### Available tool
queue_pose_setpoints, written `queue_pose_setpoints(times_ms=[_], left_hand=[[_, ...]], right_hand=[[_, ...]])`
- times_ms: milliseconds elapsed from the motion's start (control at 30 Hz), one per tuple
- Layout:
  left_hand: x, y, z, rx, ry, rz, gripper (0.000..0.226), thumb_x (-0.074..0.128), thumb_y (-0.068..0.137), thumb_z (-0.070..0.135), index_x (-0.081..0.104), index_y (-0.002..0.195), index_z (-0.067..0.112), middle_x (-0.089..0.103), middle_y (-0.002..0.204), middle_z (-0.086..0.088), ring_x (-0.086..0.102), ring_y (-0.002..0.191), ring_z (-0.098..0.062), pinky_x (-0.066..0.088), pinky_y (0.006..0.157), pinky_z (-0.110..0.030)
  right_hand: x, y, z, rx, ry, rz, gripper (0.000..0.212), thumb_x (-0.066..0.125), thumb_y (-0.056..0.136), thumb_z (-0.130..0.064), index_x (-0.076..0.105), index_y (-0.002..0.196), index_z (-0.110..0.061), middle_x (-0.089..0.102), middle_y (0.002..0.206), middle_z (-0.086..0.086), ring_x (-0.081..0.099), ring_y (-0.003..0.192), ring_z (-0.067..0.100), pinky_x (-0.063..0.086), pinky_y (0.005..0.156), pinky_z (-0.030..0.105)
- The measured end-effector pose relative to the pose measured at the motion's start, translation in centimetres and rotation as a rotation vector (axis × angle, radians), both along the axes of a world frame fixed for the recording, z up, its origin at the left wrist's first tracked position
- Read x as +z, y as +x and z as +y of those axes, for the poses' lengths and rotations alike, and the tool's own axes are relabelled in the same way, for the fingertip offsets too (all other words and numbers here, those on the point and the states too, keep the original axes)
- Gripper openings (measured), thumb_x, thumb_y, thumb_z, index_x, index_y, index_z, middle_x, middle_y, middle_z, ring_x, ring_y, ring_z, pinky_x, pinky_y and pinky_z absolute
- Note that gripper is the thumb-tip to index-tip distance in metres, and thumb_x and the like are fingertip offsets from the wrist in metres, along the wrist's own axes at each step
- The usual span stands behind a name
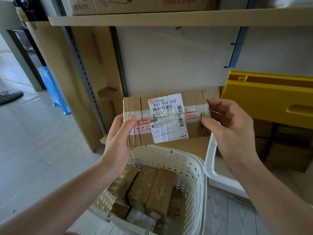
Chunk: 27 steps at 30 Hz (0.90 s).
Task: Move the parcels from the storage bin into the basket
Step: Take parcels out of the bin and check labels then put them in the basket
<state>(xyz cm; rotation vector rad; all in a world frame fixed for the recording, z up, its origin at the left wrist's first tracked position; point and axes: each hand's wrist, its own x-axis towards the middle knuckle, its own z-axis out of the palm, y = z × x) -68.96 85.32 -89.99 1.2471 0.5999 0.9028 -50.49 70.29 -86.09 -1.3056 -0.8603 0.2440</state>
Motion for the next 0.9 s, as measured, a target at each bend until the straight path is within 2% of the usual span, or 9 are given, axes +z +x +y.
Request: queue_pose_setpoints(times_ms=[100,200,267,367,533,700,767,833,900], left_hand=[[-0.5,-0.4,0.4,-0.017,0.009,0.017,0.051,0.058,0.086,0.039,0.053,0.133,0.021,0.070,0.122,-0.009,0.068,0.113,-0.028,0.058,0.081,-0.040],[-1.0,-0.9,1.0,-0.086,0.038,0.035,0.056,0.062,0.081,0.028,0.047,0.134,0.023,0.073,0.113,-0.004,0.069,0.110,-0.030,0.060,0.081,-0.044],[-1.5,-1.6,1.3,-0.203,0.071,0.046,0.070,0.066,0.077,0.017,0.037,0.137,0.034,0.075,0.106,0.002,0.071,0.106,-0.029,0.061,0.080,-0.042],[-2.2,-2.9,1.6,-0.412,0.173,0.149,0.097,0.076,0.072,0.008,0.025,0.147,0.042,0.072,0.119,-0.002,0.068,0.113,-0.032,0.060,0.084,-0.041],[-2.7,-4.8,1.9,-0.370,0.190,0.237,0.055,0.076,0.075,0.023,0.058,0.127,0.028,0.068,0.116,-0.013,0.069,0.105,-0.038,0.061,0.076,-0.041],[-3.2,-5.5,2.1,-0.367,0.153,0.497,0.074,0.087,0.061,0.046,0.049,0.118,0.017,0.073,0.111,-0.014,0.072,0.099,-0.037,0.061,0.076,-0.046],[-3.6,-4.9,1.6,-0.387,0.118,0.599,0.065,0.087,0.067,0.040,0.046,0.112,0.018,0.073,0.110,-0.013,0.073,0.098,-0.031,0.062,0.077,-0.047],[-3.8,-3.6,0.5,-0.359,0.112,0.719,0.053,0.082,0.080,0.024,0.043,0.116,0.024,0.071,0.109,-0.006,0.073,0.093,-0.023,0.062,0.076,-0.037],[-4.4,-2.1,-0.5,-0.343,0.117,0.819,0.070,0.083,0.077,0.022,0.036,0.129,0.030,0.065,0.109,-0.002,0.072,0.090,-0.018,0.061,0.072,-0.027]], right_hand=[[0.1,0.0,0.1,0.052,-0.034,0.026,0.039,0.073,0.087,-0.002,0.061,0.112,-0.029,0.071,0.109,-0.009,0.069,0.102,0.004,0.057,0.071,0.016],[-0.3,0.4,0.3,0.089,-0.146,0.016,0.058,0.077,0.084,-0.005,0.054,0.130,-0.032,0.065,0.123,-0.011,0.064,0.113,0.009,0.060,0.084,0.028],[-0.7,0.7,0.6,0.106,-0.247,-0.044,0.069,0.079,0.083,-0.007,0.050,0.136,-0.038,0.061,0.130,-0.011,0.059,0.121,0.011,0.056,0.096,0.034],[-1.2,0.6,0.8,0.144,-0.360,-0.160,0.074,0.076,0.083,-0.004,0.046,0.142,-0.038,0.061,0.123,-0.013,0.060,0.114,0.006,0.058,0.089,0.025],[-2.6,-0.5,1.8,0.210,-0.462,-0.308,0.072,0.071,0.085,-0.005,0.042,0.144,-0.036,0.062,0.114,-0.013,0.065,0.104,0.009,0.059,0.088,0.026],[-5.2,-1.4,3.1,0.213,-0.573,-0.397,0.074,0.071,0.085,-0.003,0.039,0.144,-0.035,0.058,0.121,-0.011,0.059,0.109,0.008,0.049,0.088,0.010],[-6.5,-1.5,3.5,0.179,-0.606,-0.427,0.072,0.067,0.086,0.002,0.042,0.143,-0.033,0.057,0.122,-0.010,0.057,0.112,0.010,0.051,0.094,0.019],[-7.6,-1.9,3.7,0.111,-0.642,-0.436,0.071,0.067,0.086,0.002,0.044,0.143,-0.032,0.056,0.127,-0.008,0.052,0.115,0.011,0.050,0.102,0.031],[-8.8,-2.6,4.0,0.074,-0.709,-0.419,0.072,0.070,0.087,-0.004,0.039,0.147,-0.031,0.052,0.134,-0.005,0.047,0.118,0.011,0.045,0.106,0.031]])
